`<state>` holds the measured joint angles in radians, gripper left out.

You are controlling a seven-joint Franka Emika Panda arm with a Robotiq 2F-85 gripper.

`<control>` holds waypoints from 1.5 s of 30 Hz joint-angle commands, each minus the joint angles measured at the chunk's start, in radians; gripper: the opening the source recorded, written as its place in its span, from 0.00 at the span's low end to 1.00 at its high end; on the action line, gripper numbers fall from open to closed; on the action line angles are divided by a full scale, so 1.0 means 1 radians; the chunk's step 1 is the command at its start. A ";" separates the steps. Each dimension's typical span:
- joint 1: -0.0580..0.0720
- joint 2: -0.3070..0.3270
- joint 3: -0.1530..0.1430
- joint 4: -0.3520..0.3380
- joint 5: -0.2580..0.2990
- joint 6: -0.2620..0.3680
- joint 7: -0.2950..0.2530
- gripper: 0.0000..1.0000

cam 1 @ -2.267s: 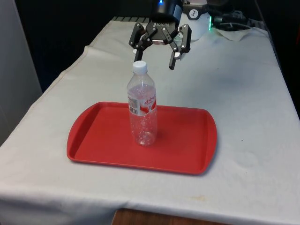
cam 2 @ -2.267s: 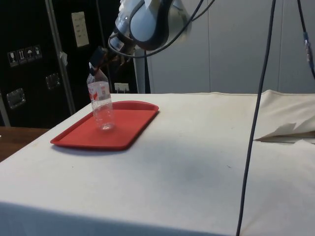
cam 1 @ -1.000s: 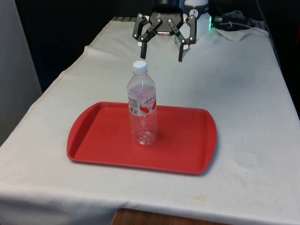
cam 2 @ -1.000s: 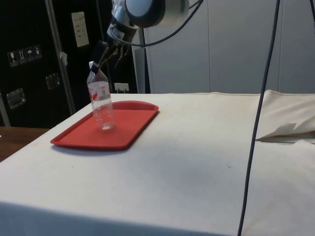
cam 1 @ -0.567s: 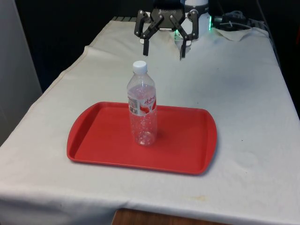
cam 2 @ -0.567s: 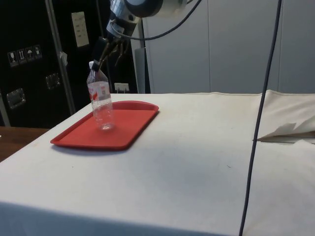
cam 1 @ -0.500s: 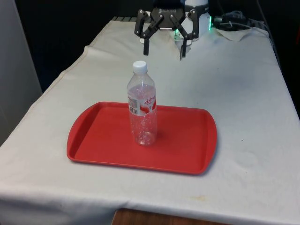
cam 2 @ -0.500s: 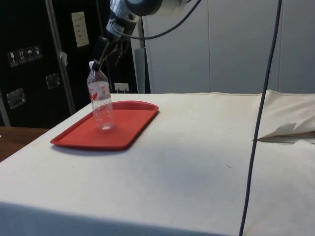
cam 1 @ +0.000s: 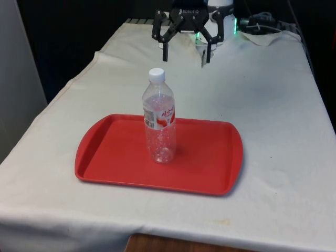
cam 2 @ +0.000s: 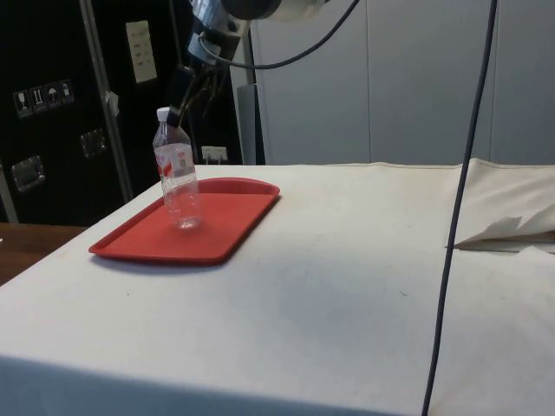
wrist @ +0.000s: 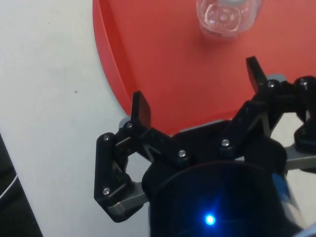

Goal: Place the bottle upright on the tray.

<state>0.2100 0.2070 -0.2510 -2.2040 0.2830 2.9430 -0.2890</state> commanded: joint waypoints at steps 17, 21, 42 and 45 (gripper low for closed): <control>-0.001 -0.005 -0.012 0.011 -0.006 -0.051 -0.102 1.00; -0.001 0.003 -0.035 0.028 -0.037 -0.082 -0.113 1.00; -0.006 0.016 -0.076 0.049 -0.175 -0.132 -0.137 1.00; -0.006 0.017 -0.081 0.054 -0.195 -0.144 -0.137 1.00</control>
<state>0.2010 0.2160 -0.3210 -2.1600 0.1120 2.8120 -0.4310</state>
